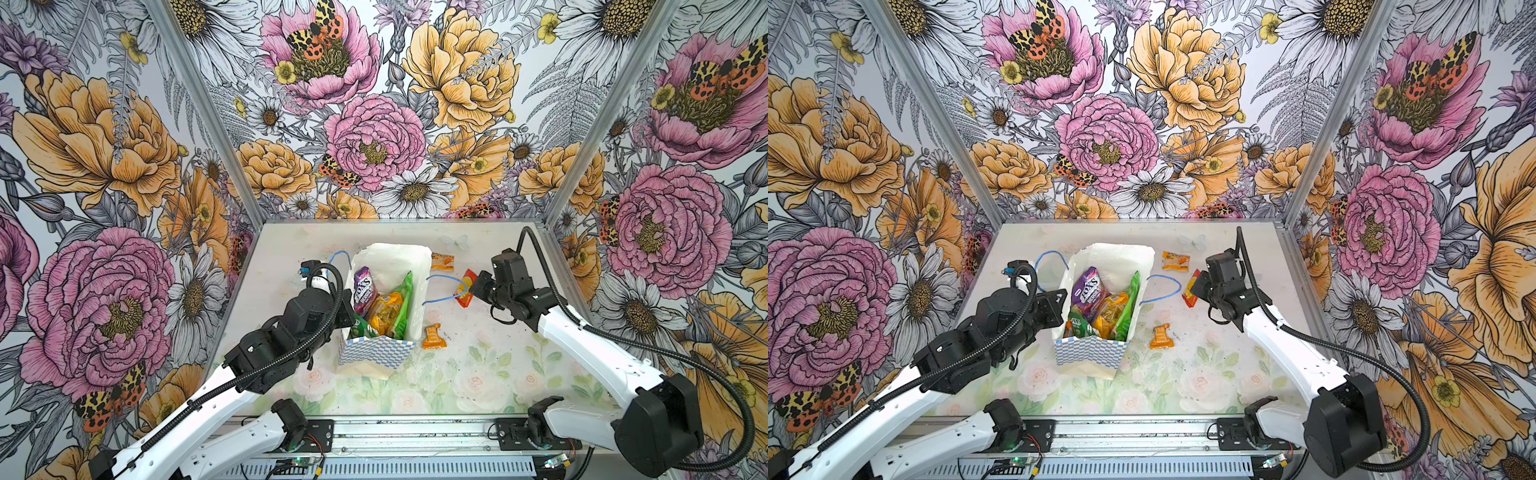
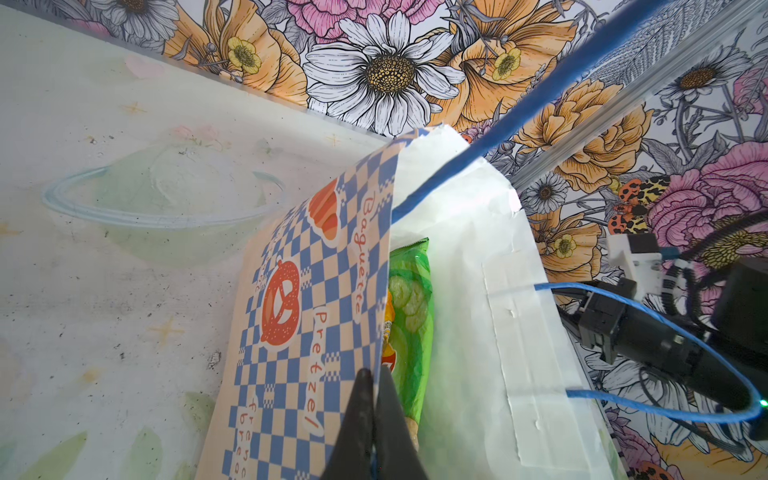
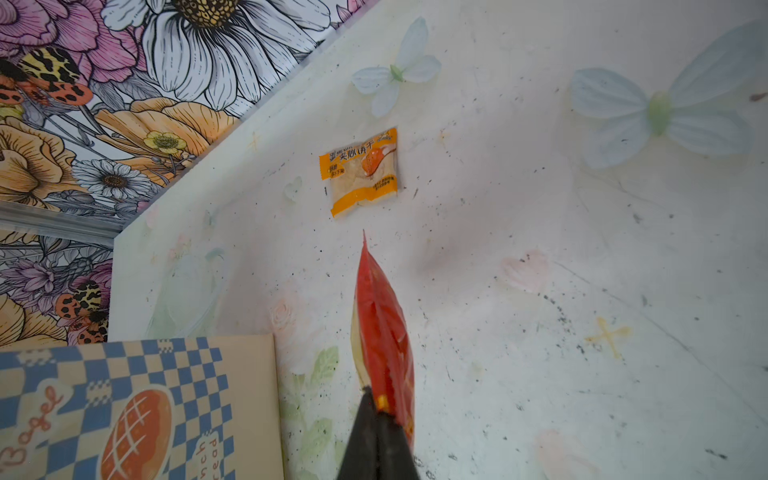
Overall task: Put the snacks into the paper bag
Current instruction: 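Lift the red packet with the right gripper and carry it over the paper bag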
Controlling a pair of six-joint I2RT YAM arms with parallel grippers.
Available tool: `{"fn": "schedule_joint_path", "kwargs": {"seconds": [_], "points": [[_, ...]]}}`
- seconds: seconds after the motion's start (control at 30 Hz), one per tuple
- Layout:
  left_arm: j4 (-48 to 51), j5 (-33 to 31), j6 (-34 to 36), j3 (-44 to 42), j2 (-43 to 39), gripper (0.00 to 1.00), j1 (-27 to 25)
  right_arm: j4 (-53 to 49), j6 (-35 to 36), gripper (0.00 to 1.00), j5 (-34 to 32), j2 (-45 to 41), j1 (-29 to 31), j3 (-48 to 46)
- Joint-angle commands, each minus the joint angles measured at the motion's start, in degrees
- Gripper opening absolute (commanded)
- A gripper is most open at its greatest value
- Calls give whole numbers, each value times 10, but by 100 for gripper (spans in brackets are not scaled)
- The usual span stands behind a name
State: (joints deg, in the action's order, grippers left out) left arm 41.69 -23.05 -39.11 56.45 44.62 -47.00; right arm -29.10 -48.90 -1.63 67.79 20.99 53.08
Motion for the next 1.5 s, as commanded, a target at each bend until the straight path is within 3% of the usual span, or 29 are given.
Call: {"fn": "schedule_joint_path", "kwargs": {"seconds": [0.0, 0.37, 0.87, 1.1, 1.47], "points": [[-33, 6, -4, 12, -2, 0, 3, -58, 24, 0, 9, -35, 3, 33], [-33, 9, -5, 14, 0, 0, 3, -164, 56, 0, -2, -99, 2, 165], [-32, 22, -4, 22, 12, 0, 3, -198, 72, 0, 29, -85, 38, 369], [-33, 19, -5, 29, 20, 0, 3, -188, 66, 0, 14, -58, 118, 405], [-33, 12, -7, 29, 14, 0, 3, -163, 58, 0, -35, 62, 290, 438]]}}
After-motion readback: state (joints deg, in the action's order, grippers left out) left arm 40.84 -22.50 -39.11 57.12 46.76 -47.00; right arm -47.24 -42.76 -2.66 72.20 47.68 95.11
